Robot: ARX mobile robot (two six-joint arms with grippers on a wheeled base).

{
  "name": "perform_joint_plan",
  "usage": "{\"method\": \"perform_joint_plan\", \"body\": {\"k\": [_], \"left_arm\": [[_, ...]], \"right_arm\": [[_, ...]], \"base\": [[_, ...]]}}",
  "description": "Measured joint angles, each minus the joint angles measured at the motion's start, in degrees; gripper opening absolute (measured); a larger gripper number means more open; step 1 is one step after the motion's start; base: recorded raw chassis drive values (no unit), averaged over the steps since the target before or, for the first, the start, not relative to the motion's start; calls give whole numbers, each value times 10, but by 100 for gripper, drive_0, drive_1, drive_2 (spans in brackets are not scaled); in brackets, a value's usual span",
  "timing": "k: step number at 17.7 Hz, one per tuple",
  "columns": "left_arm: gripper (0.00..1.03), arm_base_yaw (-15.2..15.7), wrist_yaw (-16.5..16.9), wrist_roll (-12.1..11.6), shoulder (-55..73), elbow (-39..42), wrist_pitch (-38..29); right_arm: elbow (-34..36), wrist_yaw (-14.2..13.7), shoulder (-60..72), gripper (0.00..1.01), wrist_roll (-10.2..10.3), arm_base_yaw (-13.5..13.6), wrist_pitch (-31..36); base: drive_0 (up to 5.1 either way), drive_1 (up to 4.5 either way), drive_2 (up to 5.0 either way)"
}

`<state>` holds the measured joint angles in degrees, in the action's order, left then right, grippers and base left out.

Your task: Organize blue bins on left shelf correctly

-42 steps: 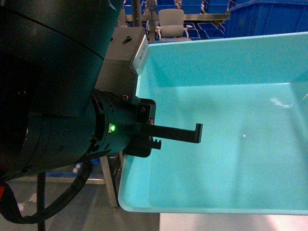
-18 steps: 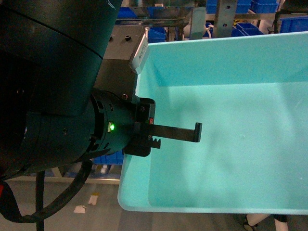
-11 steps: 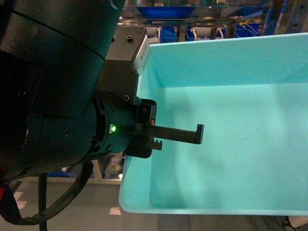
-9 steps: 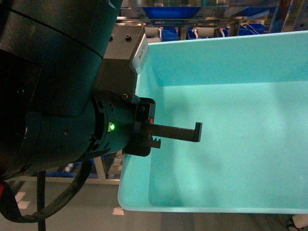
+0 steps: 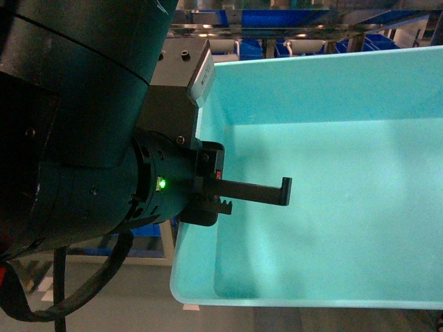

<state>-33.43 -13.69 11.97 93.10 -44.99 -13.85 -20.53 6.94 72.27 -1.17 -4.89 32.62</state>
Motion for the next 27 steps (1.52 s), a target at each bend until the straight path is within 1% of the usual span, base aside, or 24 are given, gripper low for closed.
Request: {"method": "perform_joint_plan", "body": {"k": [6, 8, 27], "left_arm": [[2, 5, 2, 0, 0, 0, 0], [2, 2, 0, 0, 0, 0, 0], [2, 3, 2, 0, 0, 0, 0]], "right_arm": [[0, 4, 0, 2, 0, 4, 0], [0, -1, 0, 2, 0, 3, 1], [0, 2, 0, 2, 0, 4, 1]], "base": [[-497, 249, 249], [-497, 249, 249], [-497, 249, 249]]}}
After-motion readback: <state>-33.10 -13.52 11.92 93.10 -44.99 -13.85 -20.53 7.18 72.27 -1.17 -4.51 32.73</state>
